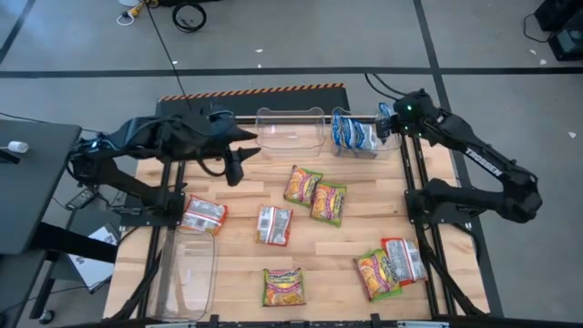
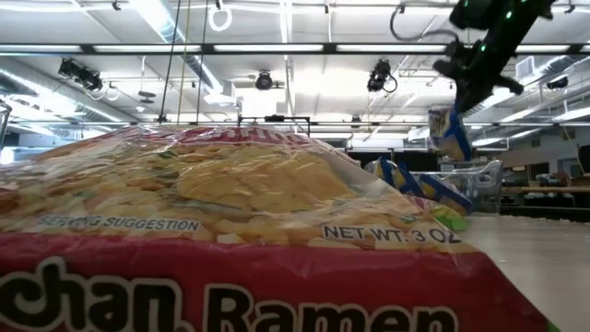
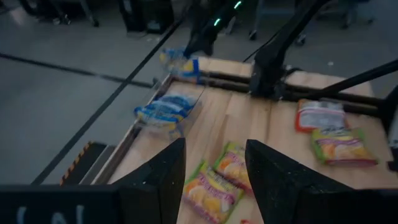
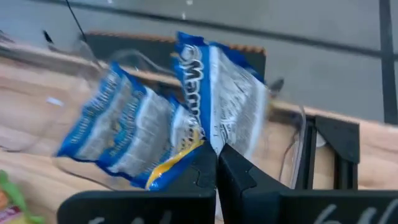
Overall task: Sort Maruchan noodles
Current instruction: Put the blue noodle pack into the top right transparent bin
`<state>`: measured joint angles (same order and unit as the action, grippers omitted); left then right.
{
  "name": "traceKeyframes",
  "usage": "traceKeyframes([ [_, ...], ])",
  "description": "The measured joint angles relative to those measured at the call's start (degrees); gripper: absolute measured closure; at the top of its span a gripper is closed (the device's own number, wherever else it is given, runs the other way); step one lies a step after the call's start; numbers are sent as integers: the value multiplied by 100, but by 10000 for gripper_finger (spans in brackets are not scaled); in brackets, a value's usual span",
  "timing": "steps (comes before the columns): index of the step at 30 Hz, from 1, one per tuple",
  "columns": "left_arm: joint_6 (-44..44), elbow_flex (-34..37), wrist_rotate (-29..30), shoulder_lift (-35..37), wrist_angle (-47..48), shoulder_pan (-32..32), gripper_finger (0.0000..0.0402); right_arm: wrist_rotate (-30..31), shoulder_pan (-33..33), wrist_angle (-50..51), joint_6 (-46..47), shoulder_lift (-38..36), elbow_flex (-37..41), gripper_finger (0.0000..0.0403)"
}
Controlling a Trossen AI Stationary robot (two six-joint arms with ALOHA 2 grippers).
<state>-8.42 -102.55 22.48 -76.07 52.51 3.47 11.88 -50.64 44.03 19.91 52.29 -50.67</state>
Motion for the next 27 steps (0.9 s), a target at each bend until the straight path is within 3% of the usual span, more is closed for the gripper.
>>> traceKeyframes([
  [4,2,-10,15,16,101,68,230,32,-87,-229,-448,198,237,400],
  [13,2,-10,79,37,347,20,230,59,-170,-939,-334,697,723,400],
  [21,6,-10,168,38,469,19,230,1028,168,-932,-298,1258,789,400],
  [27,56,-10,375,31,478,-38,230,1109,171,-872,-122,1655,792,398],
])
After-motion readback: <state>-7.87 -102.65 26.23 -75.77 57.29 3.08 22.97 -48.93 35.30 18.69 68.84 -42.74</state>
